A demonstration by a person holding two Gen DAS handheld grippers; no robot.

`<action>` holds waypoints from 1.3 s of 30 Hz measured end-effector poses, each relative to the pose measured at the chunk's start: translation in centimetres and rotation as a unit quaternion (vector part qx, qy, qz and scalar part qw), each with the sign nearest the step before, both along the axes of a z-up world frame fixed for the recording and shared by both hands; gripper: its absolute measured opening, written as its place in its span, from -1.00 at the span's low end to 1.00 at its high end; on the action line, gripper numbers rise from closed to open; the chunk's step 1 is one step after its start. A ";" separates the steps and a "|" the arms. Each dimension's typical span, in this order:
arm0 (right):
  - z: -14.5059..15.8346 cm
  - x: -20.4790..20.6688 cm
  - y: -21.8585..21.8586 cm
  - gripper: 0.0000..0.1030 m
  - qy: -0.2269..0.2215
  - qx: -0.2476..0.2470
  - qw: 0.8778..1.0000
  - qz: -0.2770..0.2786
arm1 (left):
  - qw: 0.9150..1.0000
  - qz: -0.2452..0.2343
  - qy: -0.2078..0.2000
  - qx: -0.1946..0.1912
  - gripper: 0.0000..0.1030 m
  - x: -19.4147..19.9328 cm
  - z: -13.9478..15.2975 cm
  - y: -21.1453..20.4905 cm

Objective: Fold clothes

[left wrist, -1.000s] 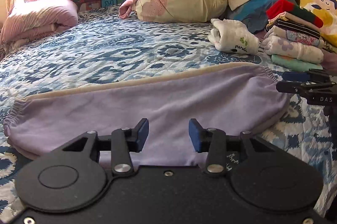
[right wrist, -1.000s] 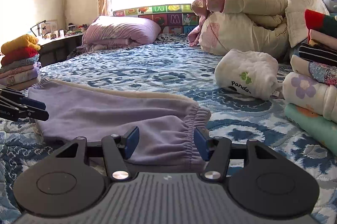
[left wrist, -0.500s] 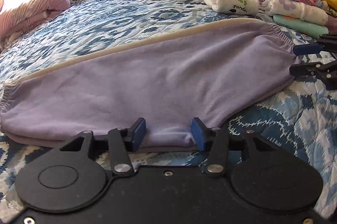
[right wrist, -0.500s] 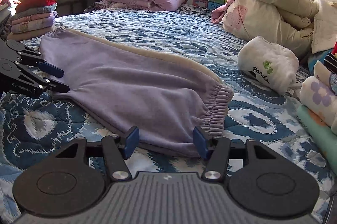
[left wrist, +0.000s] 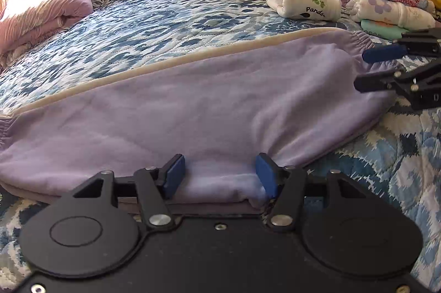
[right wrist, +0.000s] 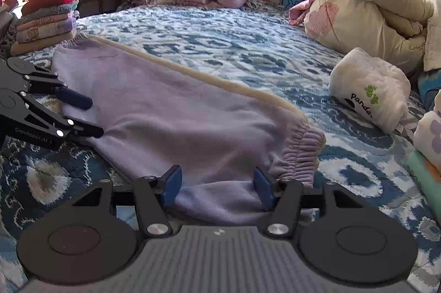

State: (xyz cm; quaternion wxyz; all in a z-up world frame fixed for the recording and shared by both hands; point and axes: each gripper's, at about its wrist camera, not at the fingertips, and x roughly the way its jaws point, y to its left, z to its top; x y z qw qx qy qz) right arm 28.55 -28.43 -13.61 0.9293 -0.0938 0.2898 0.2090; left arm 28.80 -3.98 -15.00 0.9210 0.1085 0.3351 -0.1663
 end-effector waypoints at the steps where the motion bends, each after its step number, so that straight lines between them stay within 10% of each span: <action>1: 0.4 0.0 -0.2 0.12 -0.020 0.013 1.000 -0.002 | 1.000 0.002 -0.001 -0.004 0.10 -0.1 -0.1 0.1; 4: 0.9 1.2 -0.5 0.13 -0.069 0.042 0.996 -0.027 | 1.000 0.004 -0.001 -0.003 0.10 -0.1 0.0 0.0; 11: -1.7 4.9 -3.5 0.09 0.035 0.110 0.989 -0.095 | 1.000 0.005 -0.005 -0.013 0.11 -0.2 -0.2 0.3; 16: -0.1 2.7 -4.2 0.11 -0.041 0.151 0.982 -0.104 | 1.000 0.013 -0.017 -0.011 0.11 -0.8 -0.4 0.2; 19: -2.2 4.0 -4.3 0.17 0.016 0.108 0.988 -0.113 | 1.000 0.017 -0.017 -0.004 0.11 -0.9 -0.3 -0.1; 25: -1.3 2.6 -3.9 0.16 -0.015 0.085 0.989 -0.119 | 1.000 0.012 0.015 -0.022 0.13 -1.1 0.7 1.2; 30: -1.9 0.7 -9.7 0.57 0.053 0.238 0.942 -0.229 | 0.999 0.012 0.029 -0.017 0.22 -3.5 2.0 1.9; 34: -4.4 -2.2 -14.4 0.55 0.108 0.437 0.851 -0.272 | 0.998 0.030 0.012 -0.055 0.22 -6.1 4.8 2.4; 39: -5.2 -4.0 -11.9 0.53 0.142 0.489 0.819 -0.265 | 0.987 0.058 -0.009 -0.148 0.37 -7.8 8.6 2.9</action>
